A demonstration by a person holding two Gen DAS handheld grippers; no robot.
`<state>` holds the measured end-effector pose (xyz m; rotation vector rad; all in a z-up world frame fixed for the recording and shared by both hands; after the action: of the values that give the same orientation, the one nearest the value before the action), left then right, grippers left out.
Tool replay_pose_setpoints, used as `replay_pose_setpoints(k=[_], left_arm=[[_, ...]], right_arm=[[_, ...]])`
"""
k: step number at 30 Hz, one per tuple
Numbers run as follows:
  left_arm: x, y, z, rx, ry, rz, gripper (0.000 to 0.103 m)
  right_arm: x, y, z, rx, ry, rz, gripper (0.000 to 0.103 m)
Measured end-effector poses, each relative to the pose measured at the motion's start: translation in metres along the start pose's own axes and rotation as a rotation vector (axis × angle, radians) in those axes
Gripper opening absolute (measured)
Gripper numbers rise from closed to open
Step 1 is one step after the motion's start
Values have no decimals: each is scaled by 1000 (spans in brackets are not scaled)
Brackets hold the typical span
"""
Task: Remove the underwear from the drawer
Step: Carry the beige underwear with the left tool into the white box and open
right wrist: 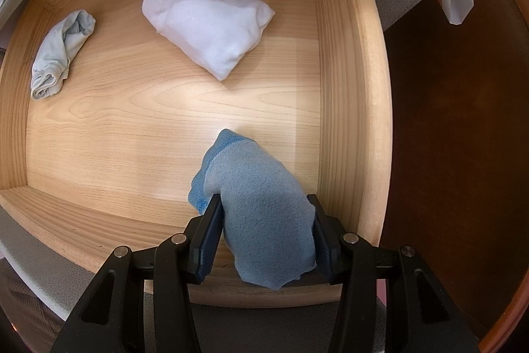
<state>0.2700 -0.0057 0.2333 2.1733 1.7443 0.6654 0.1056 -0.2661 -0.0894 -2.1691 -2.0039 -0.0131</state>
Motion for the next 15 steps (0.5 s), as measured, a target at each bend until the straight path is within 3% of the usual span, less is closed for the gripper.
replay_pose_setpoints(k=[8,15], left_arm=[[-21,28,38,24,30,-11,43],[-50,30,75,59,50,30,43]], right_arm=[[2,1,-1,2,-2,-1,46],[3,-1,-2,-1,2,-4,46]])
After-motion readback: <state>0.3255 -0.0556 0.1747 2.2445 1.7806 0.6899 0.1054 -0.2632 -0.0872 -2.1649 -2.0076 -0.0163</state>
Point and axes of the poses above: each gripper's, at about its wrist camera, not at the fingertips, and z roughly the way its jaws point, x to its left, y to its top, the point moved 2 cm from there along z, roughly the way its jaws point, and after that the axes turned 12 degrees about y, right-handed, at the moved point
